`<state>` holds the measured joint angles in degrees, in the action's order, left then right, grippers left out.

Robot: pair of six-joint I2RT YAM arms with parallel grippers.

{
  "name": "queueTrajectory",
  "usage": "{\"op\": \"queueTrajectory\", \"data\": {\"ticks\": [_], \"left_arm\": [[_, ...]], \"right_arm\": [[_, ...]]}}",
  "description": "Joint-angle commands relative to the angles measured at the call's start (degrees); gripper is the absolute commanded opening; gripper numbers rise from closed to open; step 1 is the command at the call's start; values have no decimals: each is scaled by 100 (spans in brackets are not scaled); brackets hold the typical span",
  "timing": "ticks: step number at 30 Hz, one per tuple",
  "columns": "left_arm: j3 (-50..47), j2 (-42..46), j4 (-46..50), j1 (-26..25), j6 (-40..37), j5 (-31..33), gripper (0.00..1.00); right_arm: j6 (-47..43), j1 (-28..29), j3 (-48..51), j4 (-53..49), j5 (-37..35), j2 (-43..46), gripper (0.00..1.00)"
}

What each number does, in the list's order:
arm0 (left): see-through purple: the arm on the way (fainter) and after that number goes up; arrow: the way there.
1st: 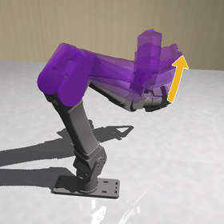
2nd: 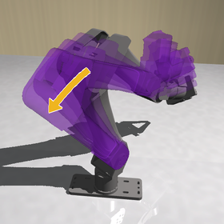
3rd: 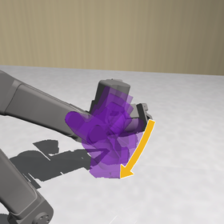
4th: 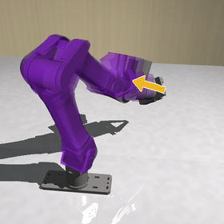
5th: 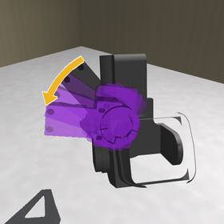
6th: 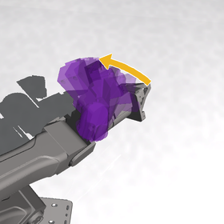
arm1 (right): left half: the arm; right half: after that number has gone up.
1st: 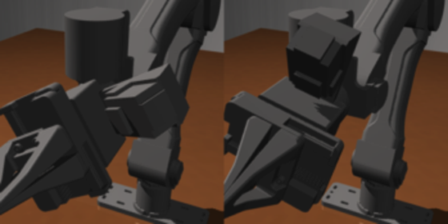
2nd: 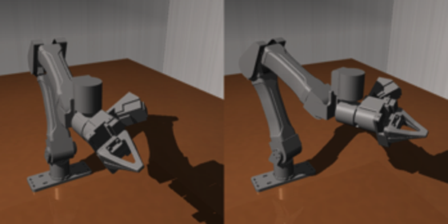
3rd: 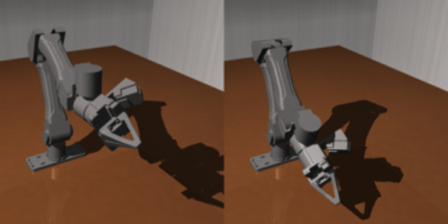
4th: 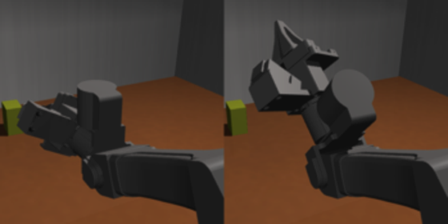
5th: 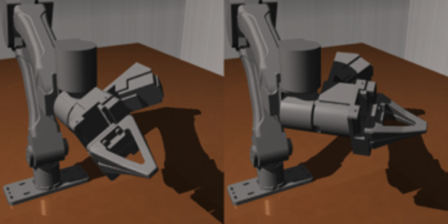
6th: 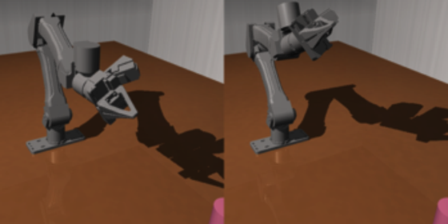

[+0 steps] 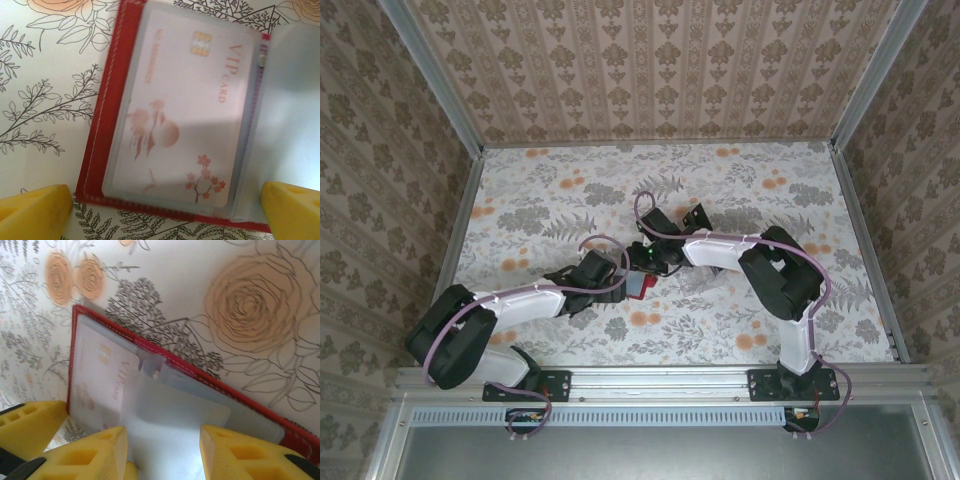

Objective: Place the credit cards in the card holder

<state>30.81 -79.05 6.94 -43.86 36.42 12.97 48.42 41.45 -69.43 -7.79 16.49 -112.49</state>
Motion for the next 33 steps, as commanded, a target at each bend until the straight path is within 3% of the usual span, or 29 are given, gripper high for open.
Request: {"op": "queueTrajectory", "data": {"ticks": [1,14,33], "left_arm": [[-149,-129,132,-7,172,57,100],[-180,-137,115,-6,180,65,100],[-206,-102,123,-6,172,65,100]], "right_arm": [[97,-14,171,19,-193,298,44],[226,-21,535,12,-498,709,45],[229,-23,417,-86,-609,256,46]]}}
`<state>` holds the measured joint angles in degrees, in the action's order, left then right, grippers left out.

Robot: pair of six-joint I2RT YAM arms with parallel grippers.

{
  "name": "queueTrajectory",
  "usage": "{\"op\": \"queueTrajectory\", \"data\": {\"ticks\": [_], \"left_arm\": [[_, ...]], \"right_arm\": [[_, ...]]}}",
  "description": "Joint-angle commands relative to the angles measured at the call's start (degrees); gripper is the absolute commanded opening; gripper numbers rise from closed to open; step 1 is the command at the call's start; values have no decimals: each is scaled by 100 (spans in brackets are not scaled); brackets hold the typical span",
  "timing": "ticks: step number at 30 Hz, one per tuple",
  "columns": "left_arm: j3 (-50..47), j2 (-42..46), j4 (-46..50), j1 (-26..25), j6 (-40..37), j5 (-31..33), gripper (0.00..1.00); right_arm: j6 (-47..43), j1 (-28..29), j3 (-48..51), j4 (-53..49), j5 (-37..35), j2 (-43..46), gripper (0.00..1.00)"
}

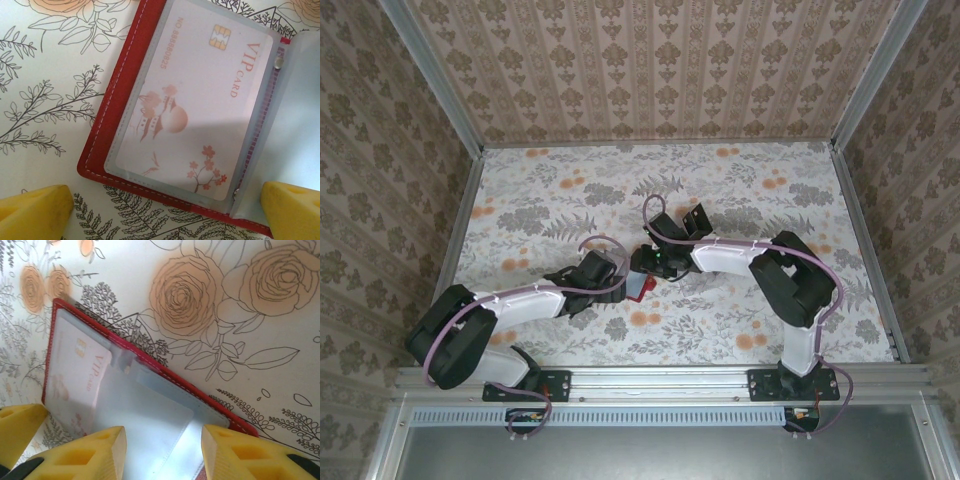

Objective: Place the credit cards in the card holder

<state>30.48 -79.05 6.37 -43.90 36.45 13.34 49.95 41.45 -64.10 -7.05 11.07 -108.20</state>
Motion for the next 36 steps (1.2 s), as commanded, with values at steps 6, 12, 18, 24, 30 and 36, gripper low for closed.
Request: {"op": "queueTrajectory", "data": {"ticks": [6,12,18,24,30,36], "left_arm": [[-184,-96,187,4,170,28,100],[-174,-68,192,4,179,19,100],[-38,234,514,43,218,75,100],[209,1154,1200,238,417,314,100],[274,2069,1614,518,560,352,100],[263,2475,1772,730,531,220,100]], "right_arm": [[1,-32,-182,93,166,-265,45],[-92,-32,-235,406,509,-257,44],[-13,-15,-324,604,804,-193,44],[-43,83,-705,318,828,-257,45],[-40,243,-1288,45,738,-684,45],[-13,389,-1973,-151,584,-1342,45]]}}
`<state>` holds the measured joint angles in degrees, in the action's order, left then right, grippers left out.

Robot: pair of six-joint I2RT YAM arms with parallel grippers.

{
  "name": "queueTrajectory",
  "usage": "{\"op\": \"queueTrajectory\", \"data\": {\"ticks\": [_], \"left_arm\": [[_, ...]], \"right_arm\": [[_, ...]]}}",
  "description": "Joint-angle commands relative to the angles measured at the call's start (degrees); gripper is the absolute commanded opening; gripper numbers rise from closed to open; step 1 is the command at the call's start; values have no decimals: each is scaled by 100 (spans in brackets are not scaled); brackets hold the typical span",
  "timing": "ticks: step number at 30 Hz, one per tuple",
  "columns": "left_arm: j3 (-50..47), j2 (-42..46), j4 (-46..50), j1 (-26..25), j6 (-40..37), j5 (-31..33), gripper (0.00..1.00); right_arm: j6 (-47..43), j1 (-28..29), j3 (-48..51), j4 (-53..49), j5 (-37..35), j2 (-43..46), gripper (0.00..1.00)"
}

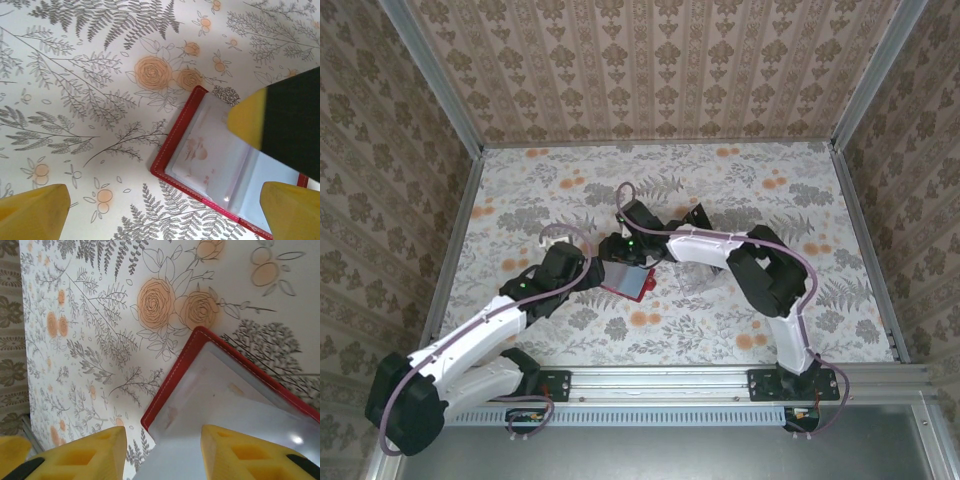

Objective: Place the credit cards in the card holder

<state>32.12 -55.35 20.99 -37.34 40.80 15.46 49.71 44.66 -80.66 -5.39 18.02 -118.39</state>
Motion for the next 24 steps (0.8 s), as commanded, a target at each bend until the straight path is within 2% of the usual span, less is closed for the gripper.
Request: {"op": "queueTrajectory", "data": {"ticks": [1,10,16,24], "left_arm": [[93,113,316,95,91,-26,100],[-33,115,210,192,56,-250,100],[-48,-84,134,275,-81,-291,100],[118,-490,117,450,-329,-341,100]], "right_arm": [[20,77,-398,-335,-123,-425,45],[-4,89,-679,-385,-116,-626,45],[-72,141,-305,-469,-313,174,45],[45,352,904,-473,-519,1107,44]]}}
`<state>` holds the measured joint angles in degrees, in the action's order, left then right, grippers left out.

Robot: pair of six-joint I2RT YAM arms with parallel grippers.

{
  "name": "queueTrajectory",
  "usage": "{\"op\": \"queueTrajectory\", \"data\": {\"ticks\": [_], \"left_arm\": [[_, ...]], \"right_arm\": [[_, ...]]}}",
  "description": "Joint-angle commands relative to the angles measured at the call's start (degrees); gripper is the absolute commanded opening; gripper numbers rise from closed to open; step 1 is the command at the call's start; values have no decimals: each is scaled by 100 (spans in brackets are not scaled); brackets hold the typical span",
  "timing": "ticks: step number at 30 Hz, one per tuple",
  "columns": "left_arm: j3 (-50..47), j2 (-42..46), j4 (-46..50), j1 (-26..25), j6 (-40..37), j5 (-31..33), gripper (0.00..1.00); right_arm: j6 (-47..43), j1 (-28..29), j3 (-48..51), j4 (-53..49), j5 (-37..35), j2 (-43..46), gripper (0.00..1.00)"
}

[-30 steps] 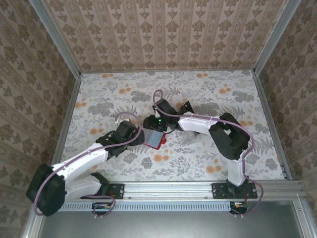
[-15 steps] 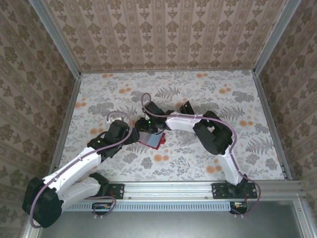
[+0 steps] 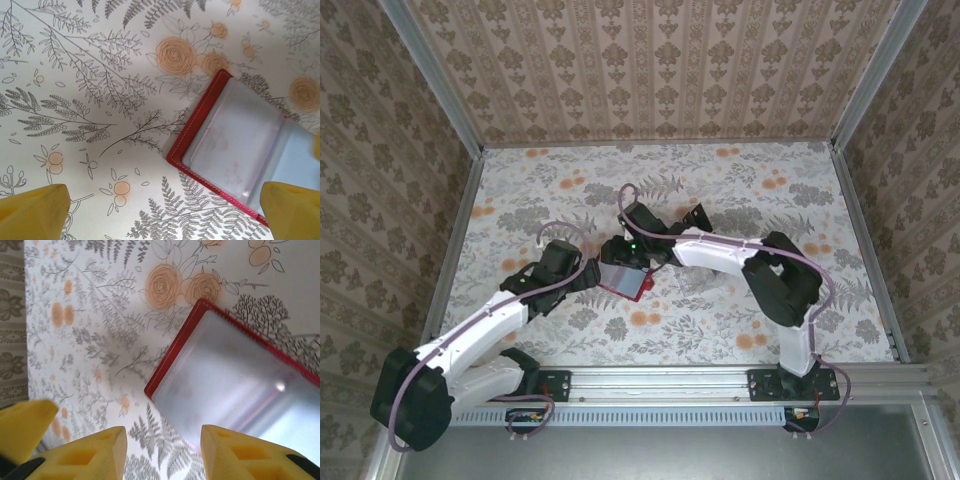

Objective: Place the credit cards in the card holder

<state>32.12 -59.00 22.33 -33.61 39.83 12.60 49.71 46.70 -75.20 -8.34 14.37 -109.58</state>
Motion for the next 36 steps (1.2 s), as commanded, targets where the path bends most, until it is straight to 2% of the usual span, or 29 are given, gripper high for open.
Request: {"op": "queueTrajectory", "data": {"ticks": [1,6,11,24,30,36], "left_arm": [[157,-194,-16,94,-275,-72,100],[378,-602,1,186,-419,-145,100],[531,-873,3,214,-477,-184,100],[531,-989,17,214,-476,-192,100],[521,-1033,-9,214,-446,-211,100],[539,-1034,30,214,-465,-223,100]], "right_arm": [[52,206,480,-162,-163,267,44],[138,488,892,-83,-188,209,42],[124,507,1119,-90,-304,114,41],[-814,-57,742,-1056,-692,-134,40],[-1164,-268,240,-1367,-641,-265,40],[-1338,-329,-97,-1474,-441,402,40]]}}
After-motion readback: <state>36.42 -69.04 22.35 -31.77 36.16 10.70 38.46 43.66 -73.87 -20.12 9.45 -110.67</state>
